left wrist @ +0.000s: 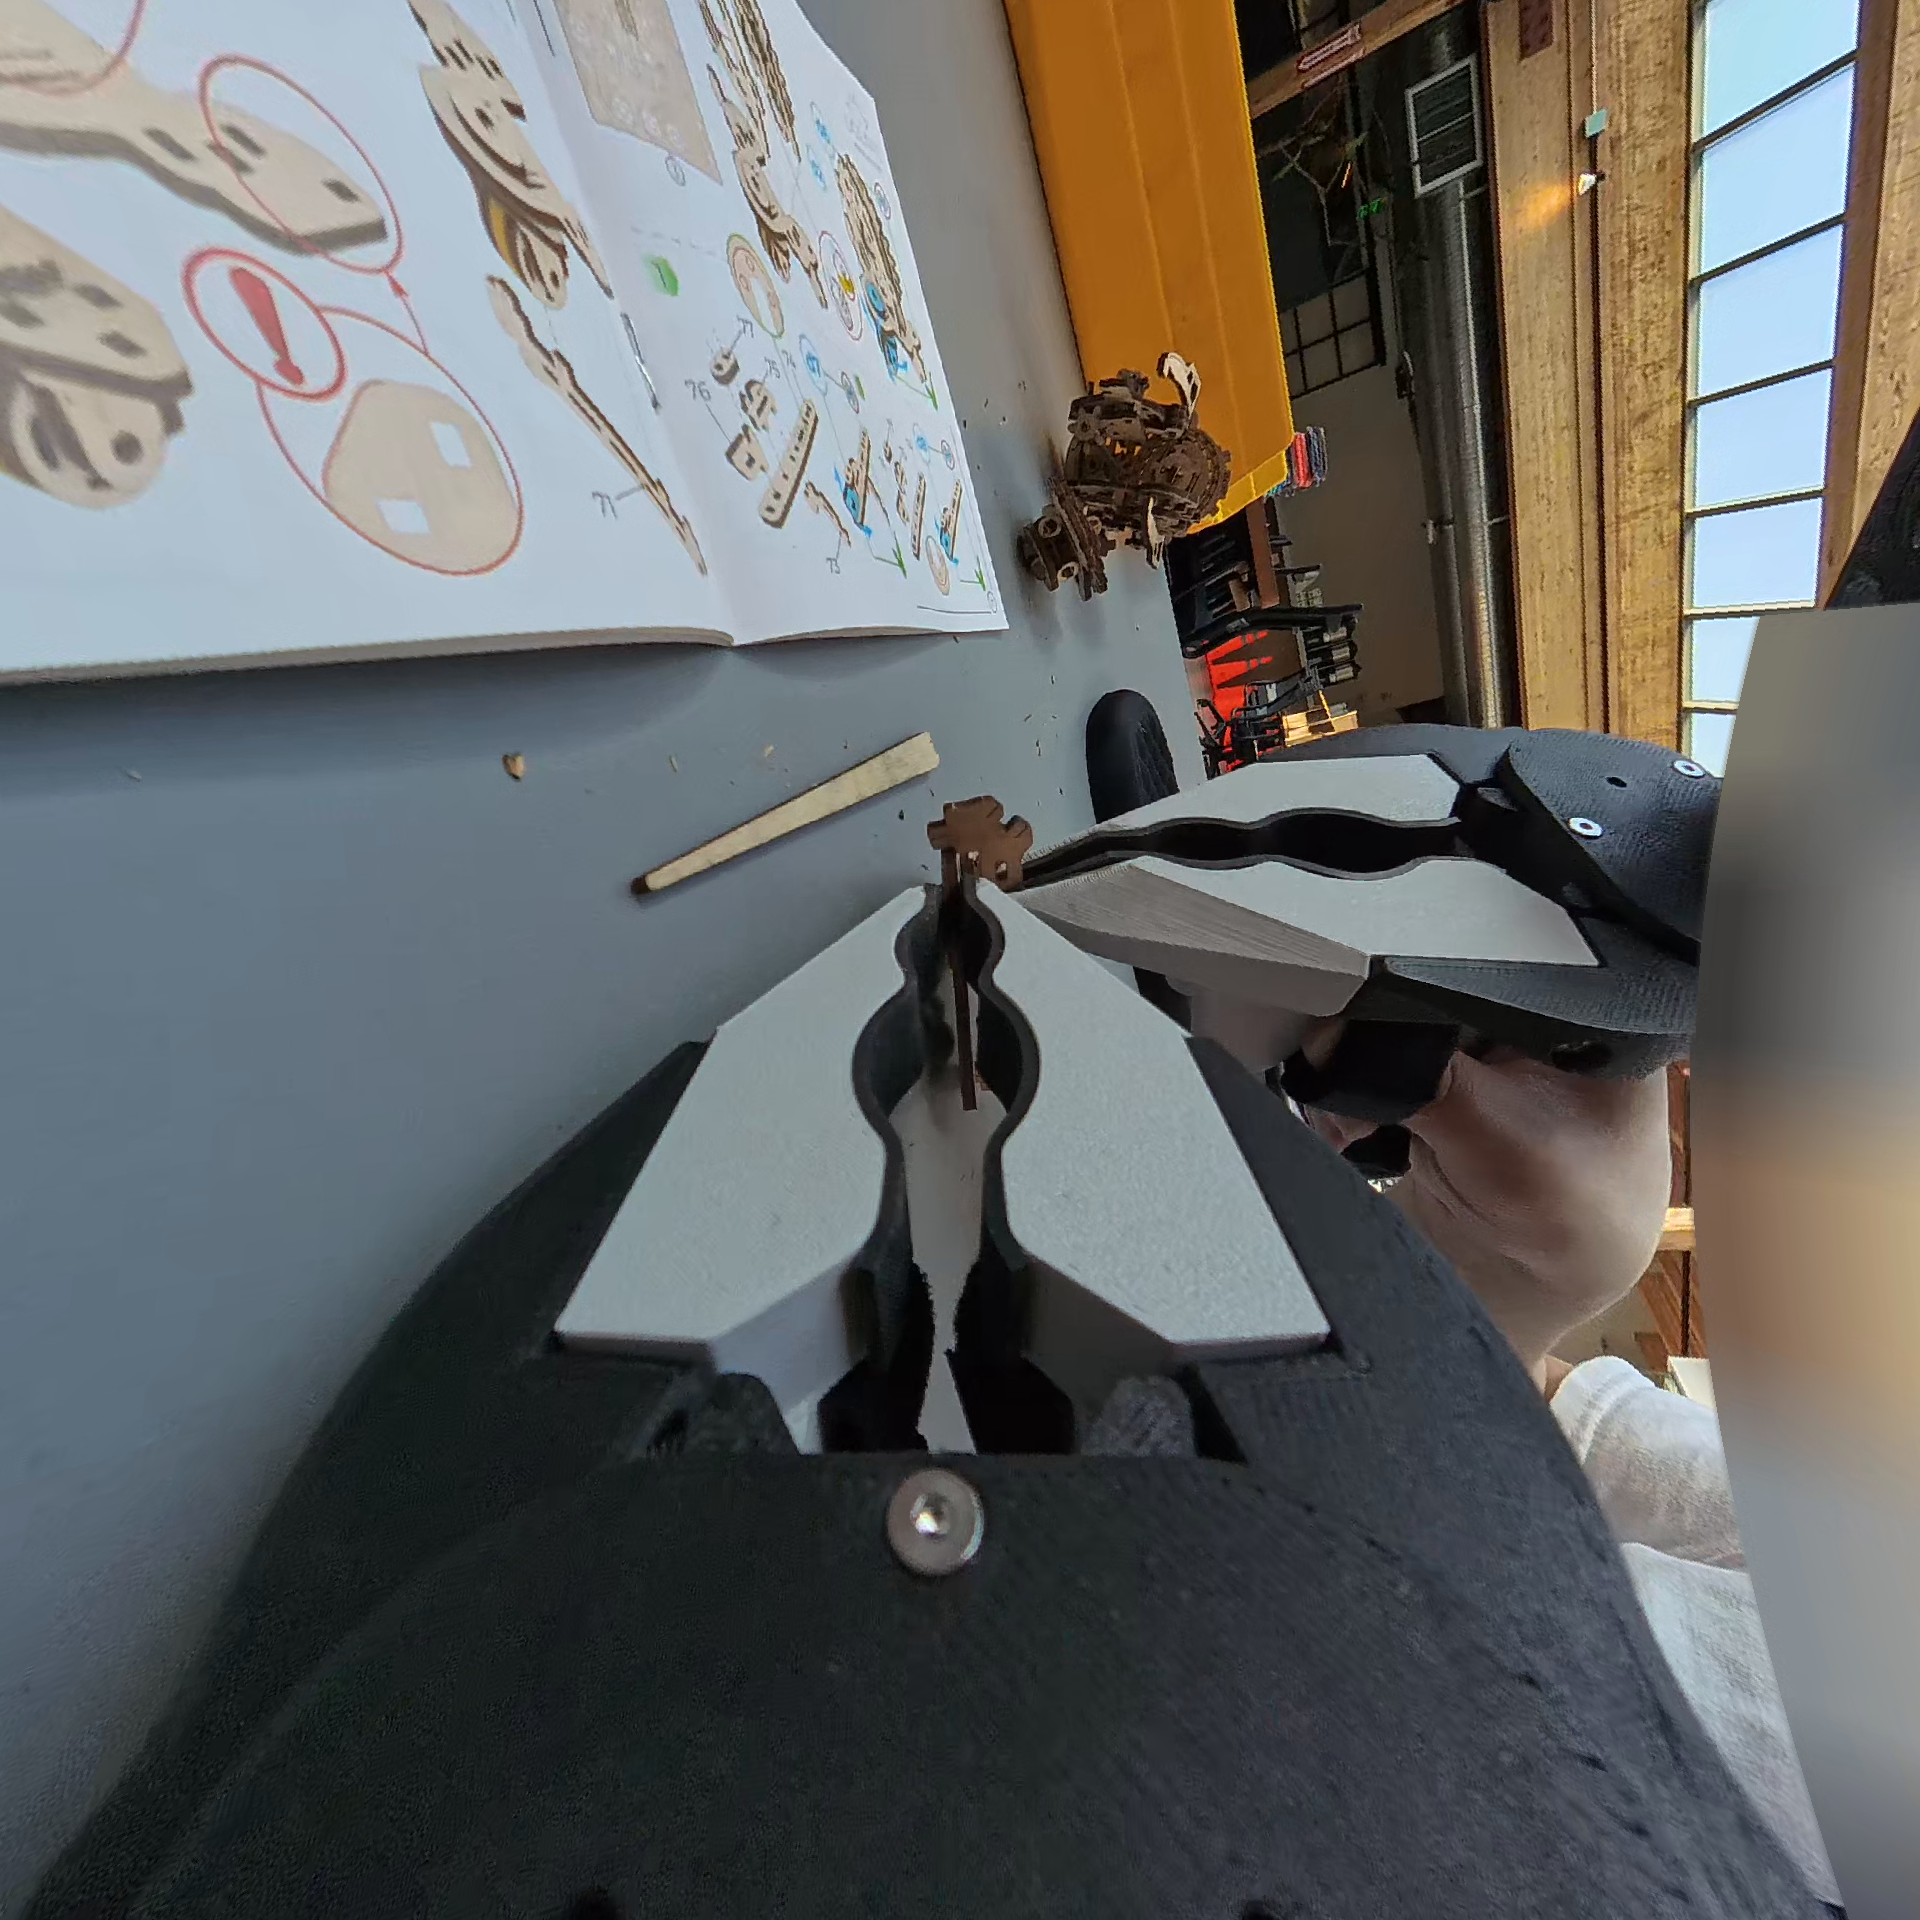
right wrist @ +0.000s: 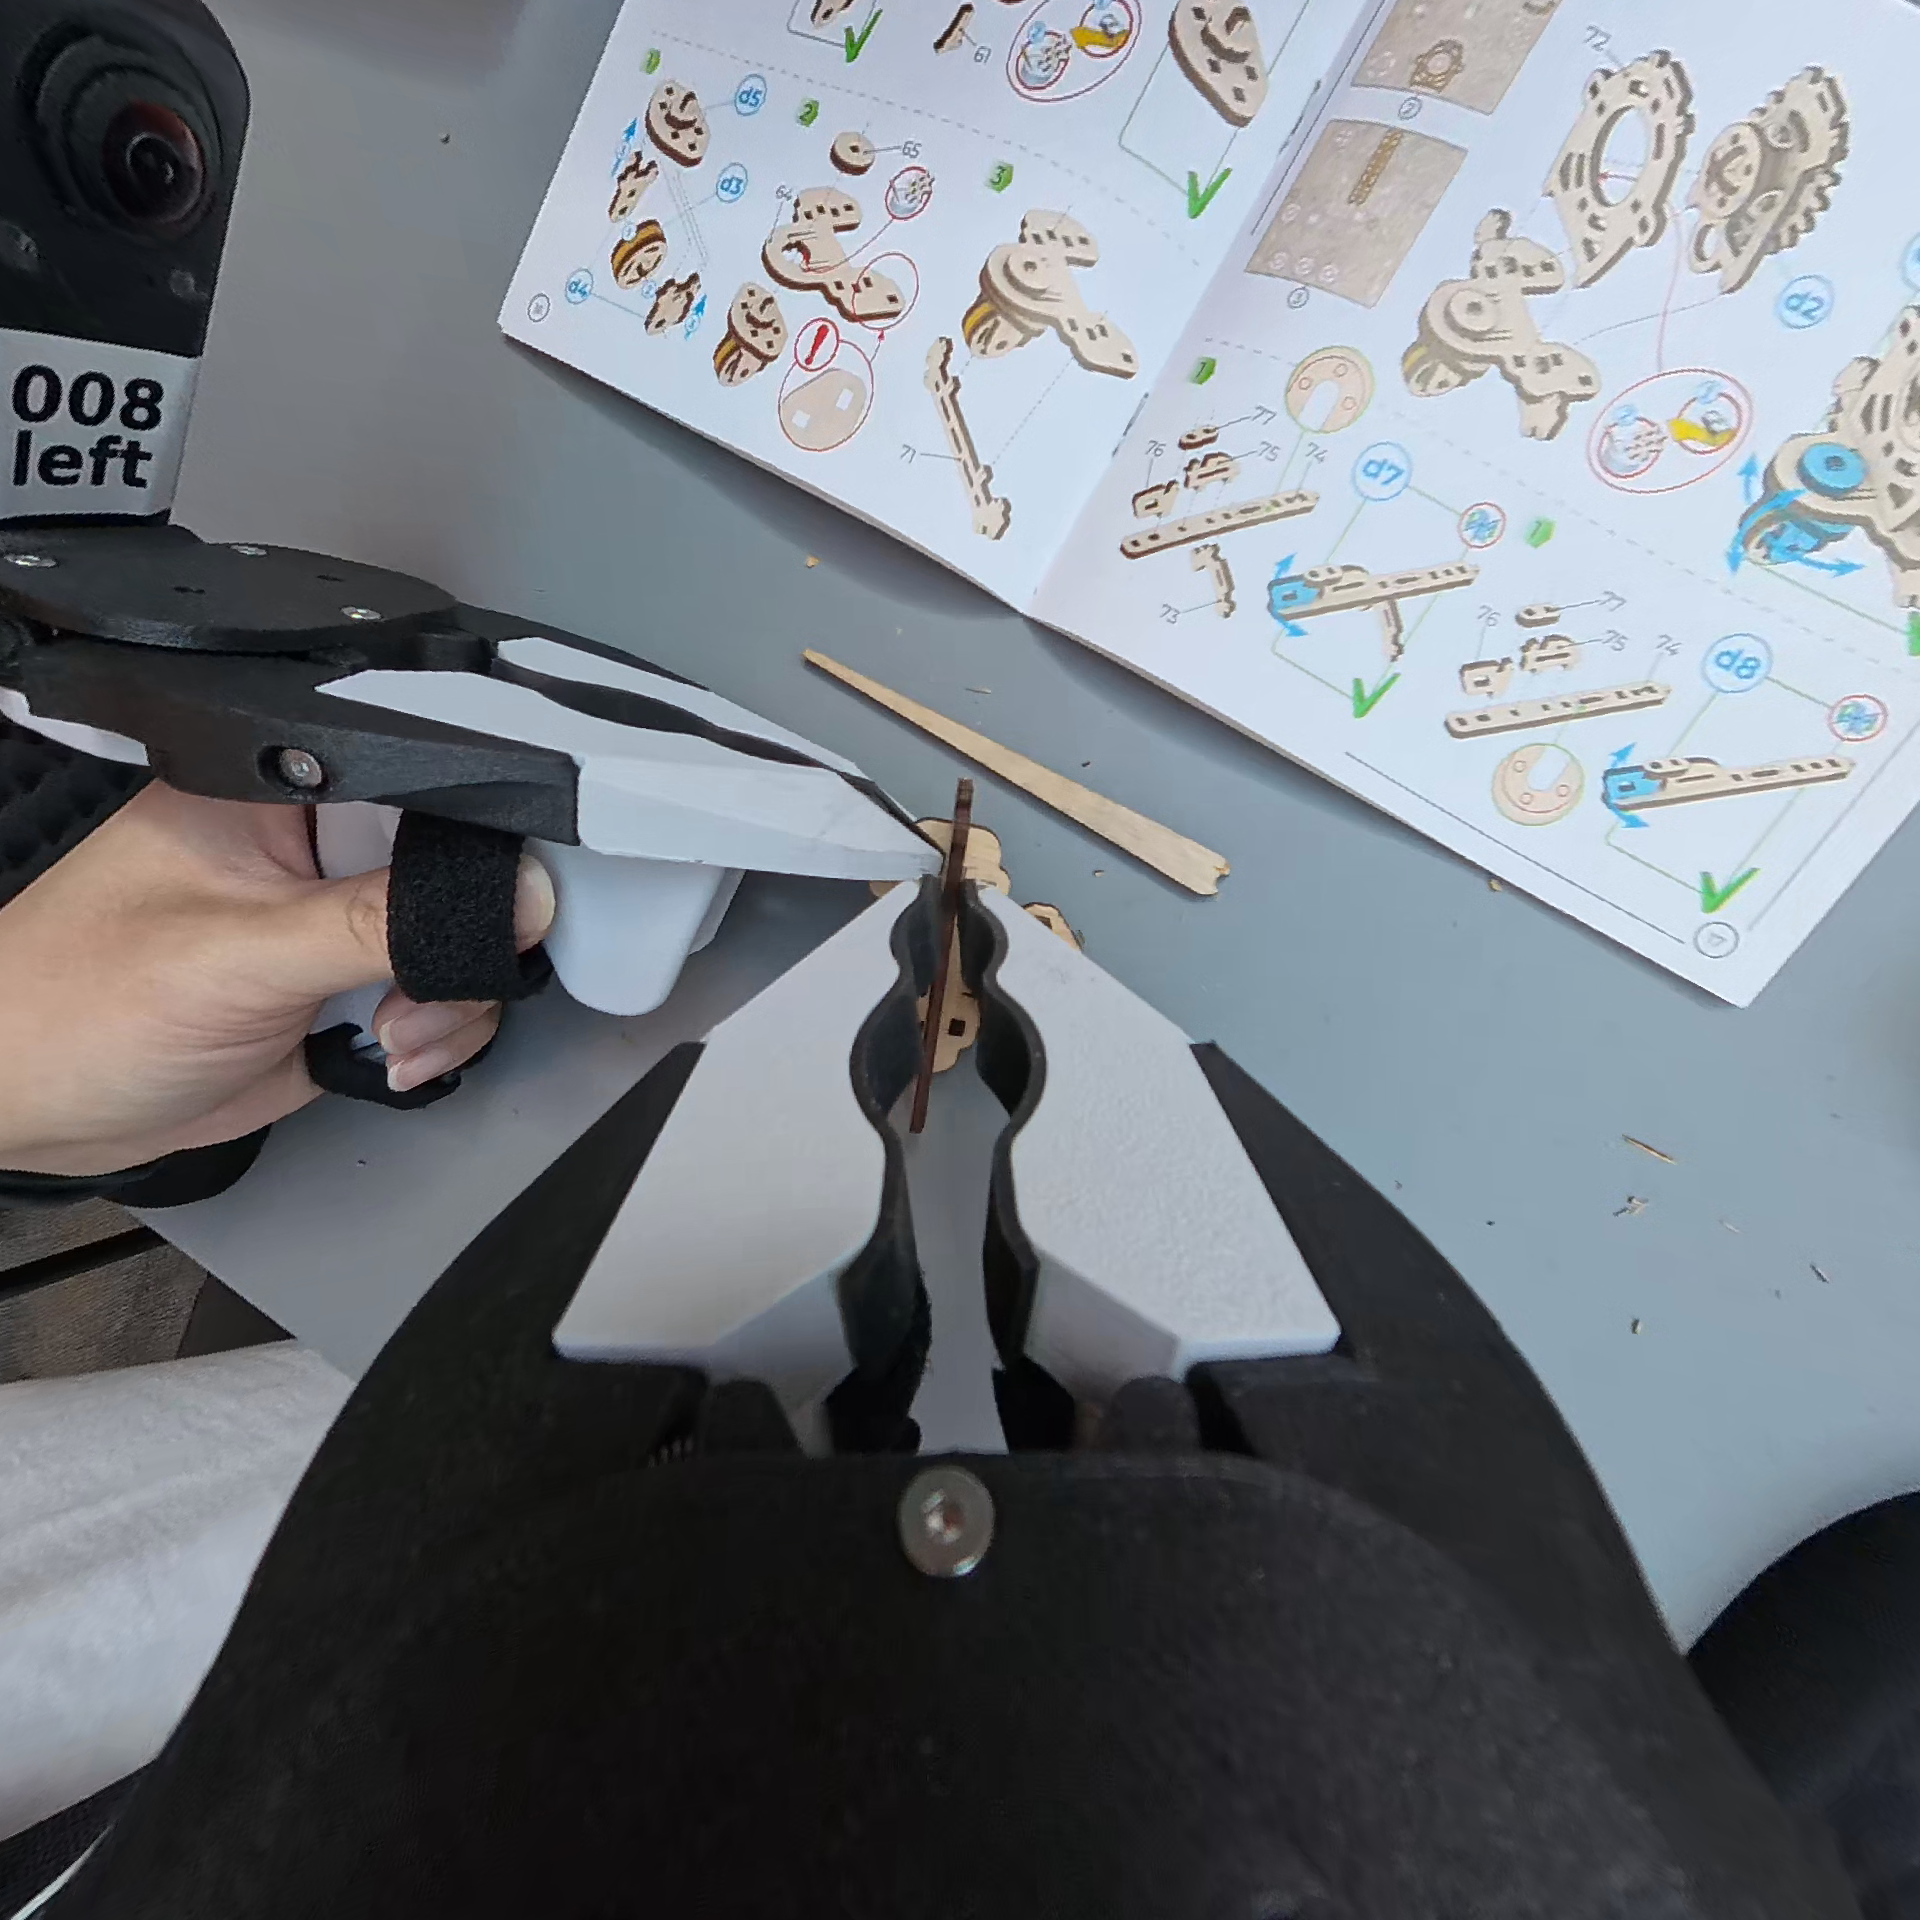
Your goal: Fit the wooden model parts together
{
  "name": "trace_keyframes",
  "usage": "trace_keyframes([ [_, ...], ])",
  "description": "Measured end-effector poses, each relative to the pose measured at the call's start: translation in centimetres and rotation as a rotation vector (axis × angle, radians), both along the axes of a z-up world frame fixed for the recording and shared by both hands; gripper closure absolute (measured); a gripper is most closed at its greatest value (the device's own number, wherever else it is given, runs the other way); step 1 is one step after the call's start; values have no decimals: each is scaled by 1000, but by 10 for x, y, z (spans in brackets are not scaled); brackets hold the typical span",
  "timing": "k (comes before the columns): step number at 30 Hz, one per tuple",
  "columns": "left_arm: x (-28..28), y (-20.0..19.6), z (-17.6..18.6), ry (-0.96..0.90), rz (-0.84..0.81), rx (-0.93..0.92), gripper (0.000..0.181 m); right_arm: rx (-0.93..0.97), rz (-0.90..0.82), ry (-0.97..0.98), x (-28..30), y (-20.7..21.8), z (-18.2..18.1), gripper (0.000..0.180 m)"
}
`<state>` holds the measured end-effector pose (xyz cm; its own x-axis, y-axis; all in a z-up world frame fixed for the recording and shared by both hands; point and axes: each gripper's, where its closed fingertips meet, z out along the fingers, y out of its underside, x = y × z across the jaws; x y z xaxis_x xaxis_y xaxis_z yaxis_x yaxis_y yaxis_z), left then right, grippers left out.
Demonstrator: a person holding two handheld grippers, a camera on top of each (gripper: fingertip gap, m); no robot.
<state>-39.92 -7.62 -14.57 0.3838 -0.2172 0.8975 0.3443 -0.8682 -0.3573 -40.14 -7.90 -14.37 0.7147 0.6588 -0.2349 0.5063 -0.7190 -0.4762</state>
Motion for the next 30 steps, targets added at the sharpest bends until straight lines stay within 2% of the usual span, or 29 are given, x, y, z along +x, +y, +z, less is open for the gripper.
trace_keyframes([
  [6, 0, 0, -1, 4, -3, -4, 181, -57, 25, 20, 0, 0, -2, 177],
  [18, -1, 0, -1, 1, 2, -15, 181, 52, 25, -43, 0, 1, -1, 178],
  [24, -2, 0, -3, 13, 10, -23, 181, -33, -26, 78, -2, 1, -4, 177],
  [28, -2, 0, -3, 19, 13, -26, 181, 29, -5, -3, -2, 1, -4, 177],
  [30, -4, 2, -3, 16, 30, -28, 181, 0, 4, -4, -5, 4, -5, 177],
])
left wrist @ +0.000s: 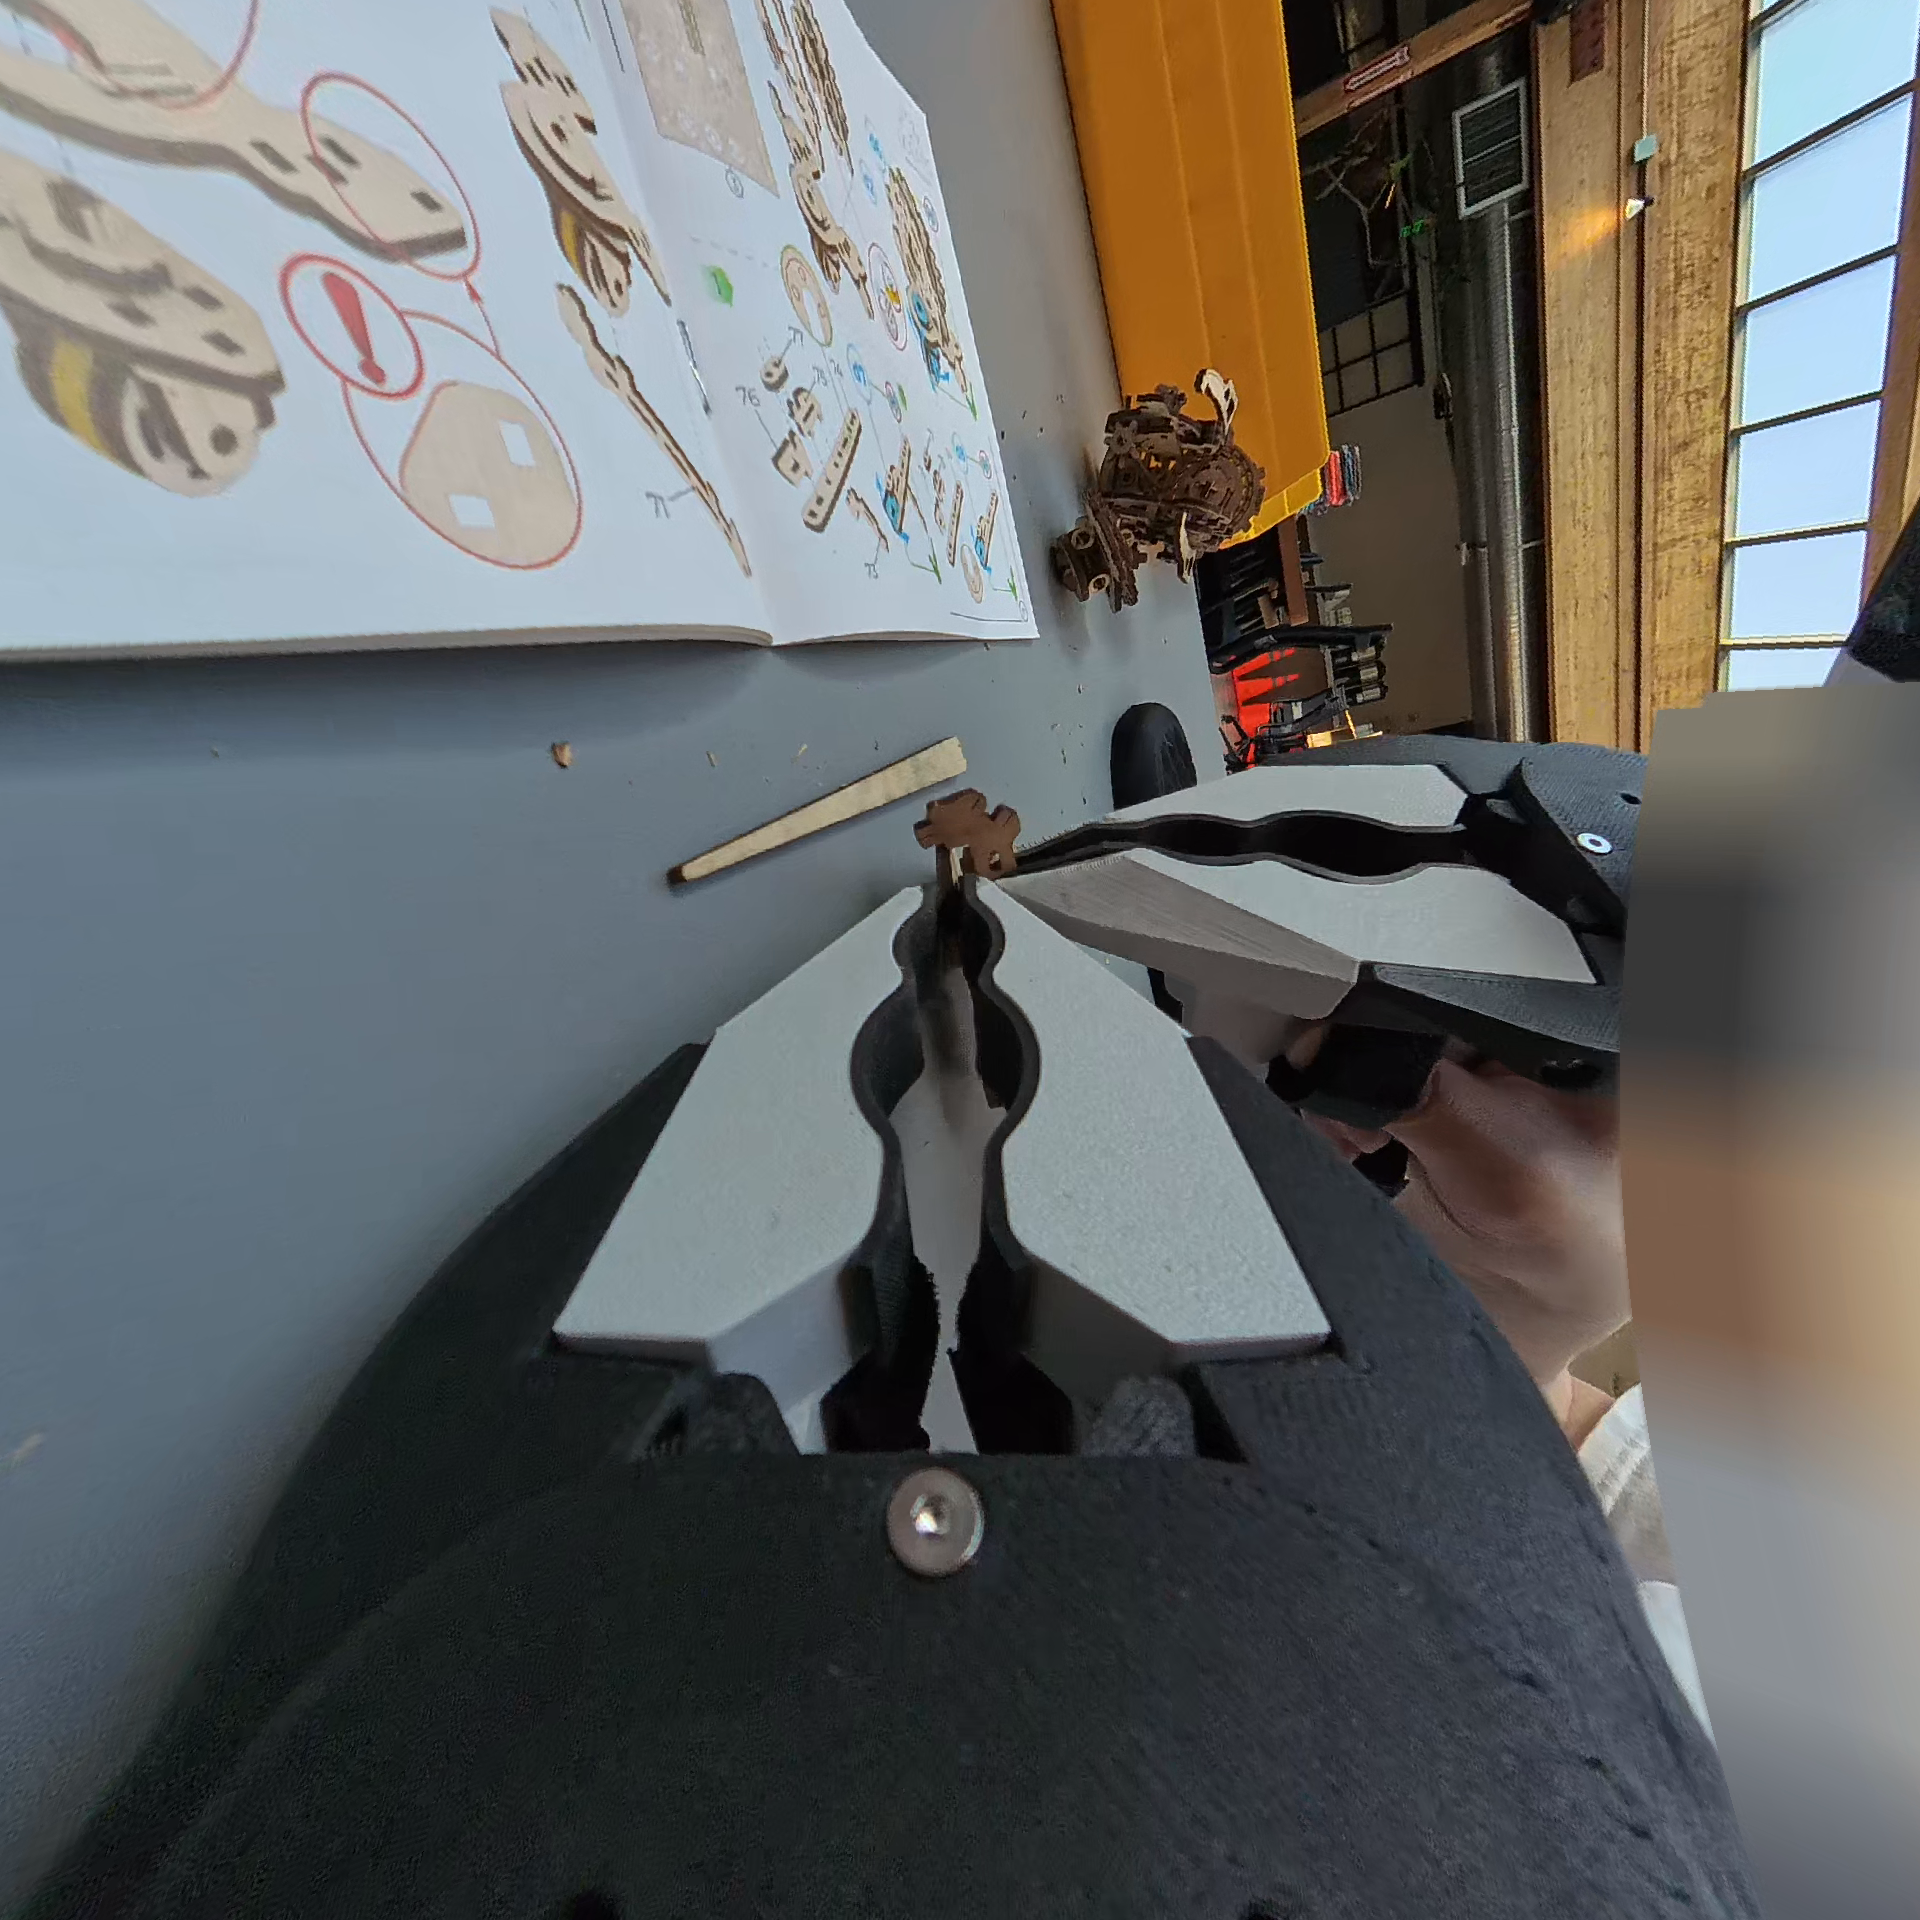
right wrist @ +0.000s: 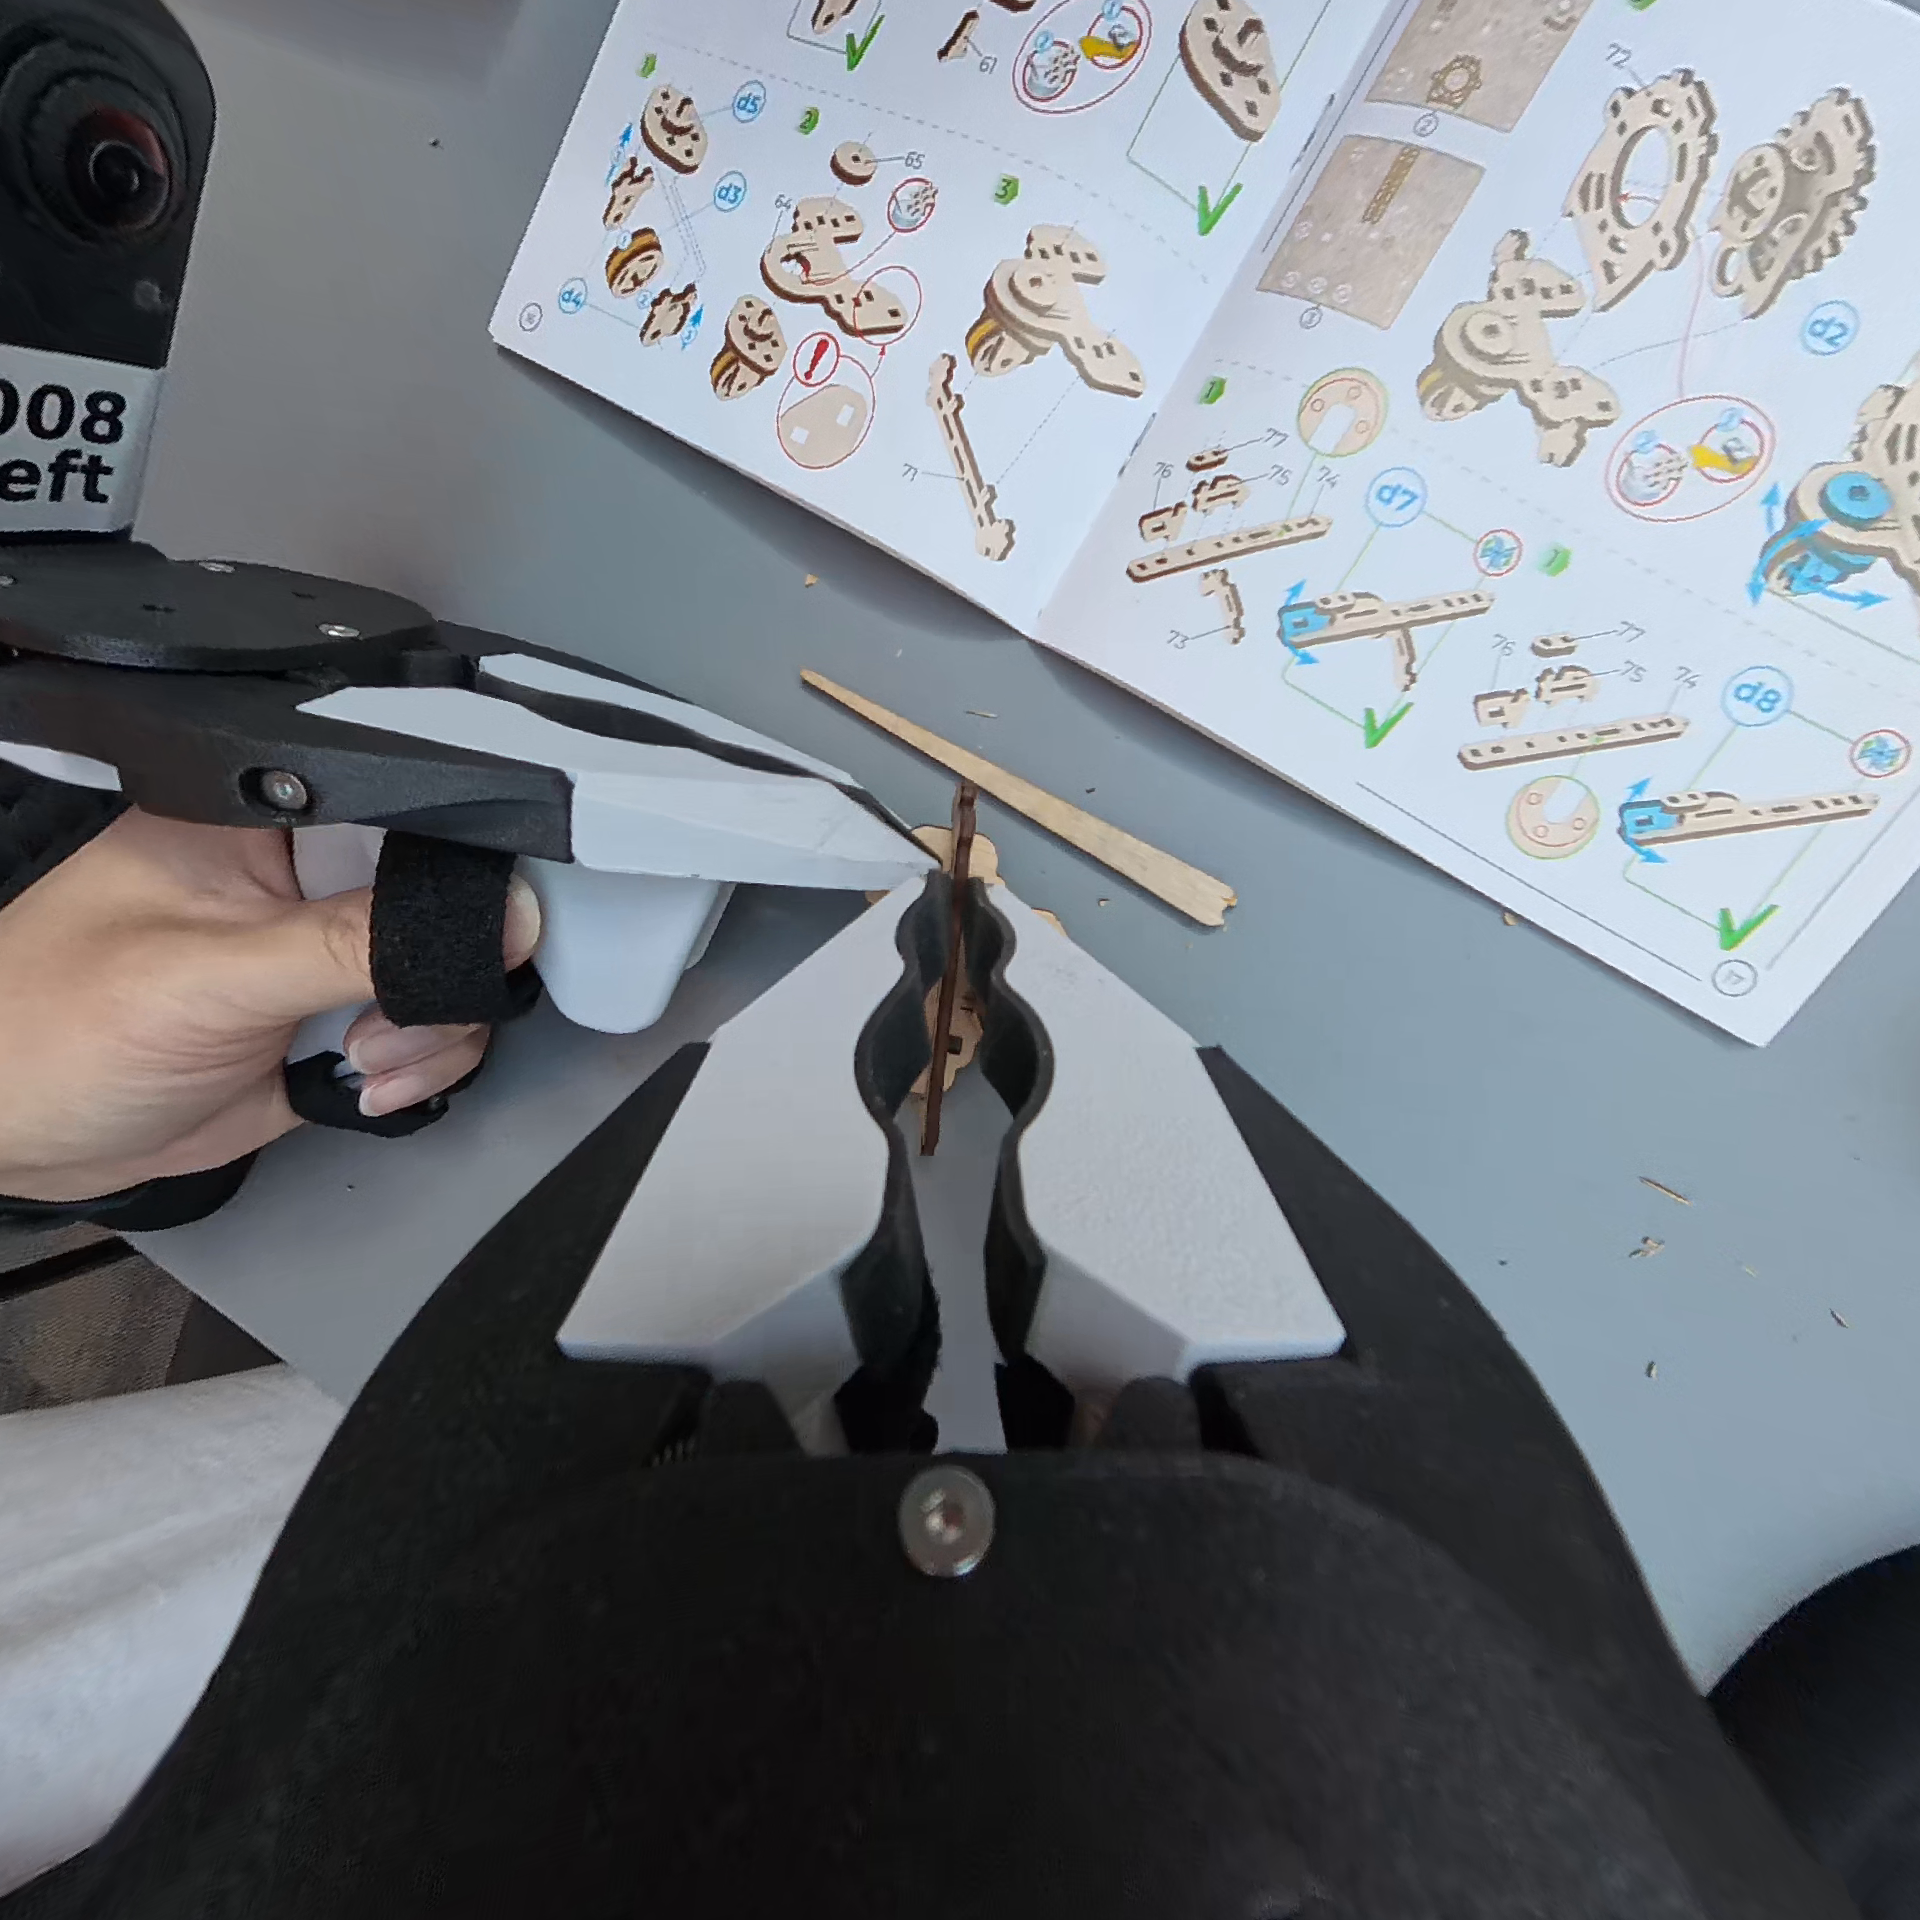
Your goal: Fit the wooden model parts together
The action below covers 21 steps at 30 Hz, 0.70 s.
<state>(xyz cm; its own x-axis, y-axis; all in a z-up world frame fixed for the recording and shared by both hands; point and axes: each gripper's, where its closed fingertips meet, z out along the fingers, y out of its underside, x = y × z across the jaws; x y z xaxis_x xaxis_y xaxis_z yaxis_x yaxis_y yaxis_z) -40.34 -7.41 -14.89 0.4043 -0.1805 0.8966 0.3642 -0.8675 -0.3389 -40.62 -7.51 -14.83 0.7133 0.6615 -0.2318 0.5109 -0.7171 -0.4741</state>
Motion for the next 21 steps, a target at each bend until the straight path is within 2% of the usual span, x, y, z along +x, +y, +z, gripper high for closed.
trace_keyframes([
  [2, -2, 1, 1, -16, 13, -6, 180, -64, -10, 35, -2, 2, 1, 177],
  [6, -2, 1, 0, -15, 13, -10, 180, -24, -7, 28, -1, 1, 0, 177],
  [11, -1, 0, 0, -32, -5, -24, 181, -40, -47, 122, 2, -2, -1, 177],
  [21, -2, 2, 0, -10, 21, -3, 181, -84, -47, 107, -2, 2, 0, 177],
])
